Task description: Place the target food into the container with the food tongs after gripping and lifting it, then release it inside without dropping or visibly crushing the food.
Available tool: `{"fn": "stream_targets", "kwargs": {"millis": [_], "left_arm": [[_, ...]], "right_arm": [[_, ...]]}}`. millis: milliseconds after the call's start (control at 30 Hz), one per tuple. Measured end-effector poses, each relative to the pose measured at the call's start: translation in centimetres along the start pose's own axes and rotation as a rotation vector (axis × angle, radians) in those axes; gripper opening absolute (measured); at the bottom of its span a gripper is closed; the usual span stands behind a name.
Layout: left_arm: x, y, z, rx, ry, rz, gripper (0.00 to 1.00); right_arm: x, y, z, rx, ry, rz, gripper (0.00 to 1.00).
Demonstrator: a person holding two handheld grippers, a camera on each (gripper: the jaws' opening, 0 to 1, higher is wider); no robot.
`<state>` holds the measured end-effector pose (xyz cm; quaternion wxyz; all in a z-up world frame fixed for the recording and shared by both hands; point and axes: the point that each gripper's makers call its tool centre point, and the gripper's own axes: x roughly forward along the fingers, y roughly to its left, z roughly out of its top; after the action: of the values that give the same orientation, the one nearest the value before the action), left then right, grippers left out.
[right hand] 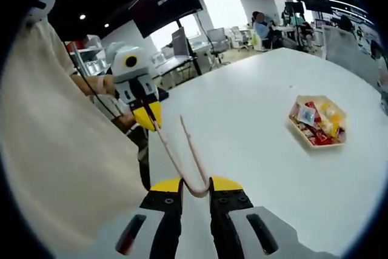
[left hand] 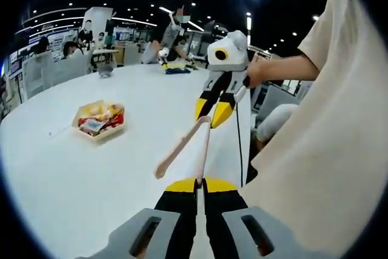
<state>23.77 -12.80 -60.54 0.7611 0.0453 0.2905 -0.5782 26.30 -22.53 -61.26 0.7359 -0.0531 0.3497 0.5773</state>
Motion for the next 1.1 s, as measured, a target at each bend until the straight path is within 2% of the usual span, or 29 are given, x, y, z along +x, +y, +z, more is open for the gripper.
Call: {"fn": "stream_targets", "kwargs": {"millis": [333, 467, 667, 867, 1100], "left_arm": [[1.9, 1.1, -1.2, 0.033, 0.056, -0.001, 0.00], [2.3, 1.5, -1.3, 0.029, 0.062, 0.006, 0.00], [2.8, 1.8, -2.0, 0.035, 0.084, 0.013, 0.00], [3.8, 2.3, -2.4, 0.054, 0.109, 0.035, 0.00], [4.7, 2.9, -3.3, 0.085, 0.162, 0.028, 0.00]], "right_arm": [[0.4, -1.4, -1.3, 0.000, 0.042, -0.033, 0.16], [0.6, -1.9, -1.9, -0.020, 0.076, -0.051, 0.16], [0.9, -2.2, -2.2, -0.031, 0.087, -0.059, 0.16], [1.2, -2.9, -3.0, -0.050, 0.137, -0.087, 0.16], [1.6, -3.6, -3.8, -0.048, 0.162, -0.088, 0.16]]}}
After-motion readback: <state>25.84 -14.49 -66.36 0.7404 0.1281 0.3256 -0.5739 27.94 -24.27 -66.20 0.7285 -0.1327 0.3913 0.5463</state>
